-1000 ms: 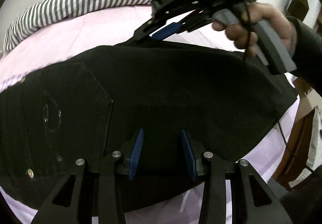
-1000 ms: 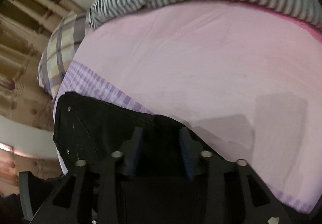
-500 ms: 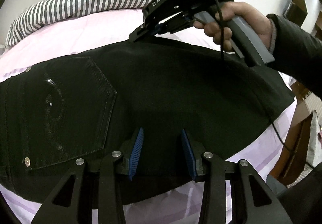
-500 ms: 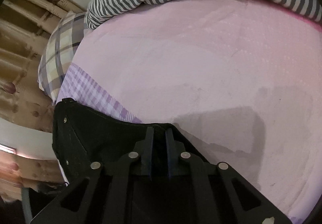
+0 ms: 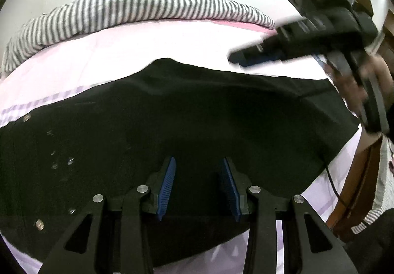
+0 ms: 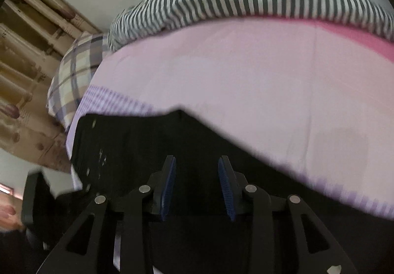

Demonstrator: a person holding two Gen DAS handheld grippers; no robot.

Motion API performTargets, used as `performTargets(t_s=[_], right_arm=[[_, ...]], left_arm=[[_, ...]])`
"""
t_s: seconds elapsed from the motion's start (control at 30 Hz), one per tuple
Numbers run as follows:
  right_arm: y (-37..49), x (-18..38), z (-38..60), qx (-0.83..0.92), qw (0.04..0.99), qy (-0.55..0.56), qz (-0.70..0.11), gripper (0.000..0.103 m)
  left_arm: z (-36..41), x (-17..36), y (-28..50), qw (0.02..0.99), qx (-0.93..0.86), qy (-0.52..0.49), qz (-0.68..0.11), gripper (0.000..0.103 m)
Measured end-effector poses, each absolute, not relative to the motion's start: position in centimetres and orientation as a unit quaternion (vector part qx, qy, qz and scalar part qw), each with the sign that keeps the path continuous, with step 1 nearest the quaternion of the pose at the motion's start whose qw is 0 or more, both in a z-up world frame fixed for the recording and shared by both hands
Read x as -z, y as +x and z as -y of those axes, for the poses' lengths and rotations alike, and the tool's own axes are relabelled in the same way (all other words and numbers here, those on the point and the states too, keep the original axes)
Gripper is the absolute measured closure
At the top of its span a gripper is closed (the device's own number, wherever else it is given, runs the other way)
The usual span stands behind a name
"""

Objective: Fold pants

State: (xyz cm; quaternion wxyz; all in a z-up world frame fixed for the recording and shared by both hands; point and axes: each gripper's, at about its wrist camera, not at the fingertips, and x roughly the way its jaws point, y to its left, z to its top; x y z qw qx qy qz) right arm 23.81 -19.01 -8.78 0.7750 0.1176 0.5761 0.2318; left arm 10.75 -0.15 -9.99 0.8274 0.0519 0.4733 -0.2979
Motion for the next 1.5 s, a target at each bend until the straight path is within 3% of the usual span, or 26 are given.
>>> performTargets(t_s=[0.17,0.23,0.53,0.63,1.03,1.23,1.5], right_arm=[[22.5,11.1,20.2,-0.183,0.791,0.103,-0.574,0.069],[23.0,11.6,21.3,-0.159,0.807,0.102,-0.56,0.077],[22.8,10.5,26.5,-0.108,0.826,0.182,-0.523,0.073],[19.9,8.7,30.4,-0.081,0.838,0.215,-0.496,0.067],[1.0,6.6,53.3,0.175,0.816,0.33,-0.442,0.064],[-5.7,9.7,56.6,0.195,0.781,0.419,-0.421,0.063],[-9.6,11.1,54.2,0.138,0.764,0.514,-0.364,0.065]], left_arm=[[1.5,10.8,11.2,0.811,0.303,0.058,-0.497,0.062],[1.5,10.5,10.7,0.813,0.303,0.065,-0.492,0.062],[0.8,10.7,9.7,0.814,0.29,0.055,-0.501,0.062],[0.6,10.4,9.7,0.816,0.283,0.048,-0.501,0.062],[5.5,9.0,9.3,0.808,0.326,0.073,-0.485,0.062],[8.3,9.7,8.3,0.787,0.349,0.094,-0.5,0.062],[8.8,10.6,7.6,0.776,0.343,0.1,-0.52,0.062]])
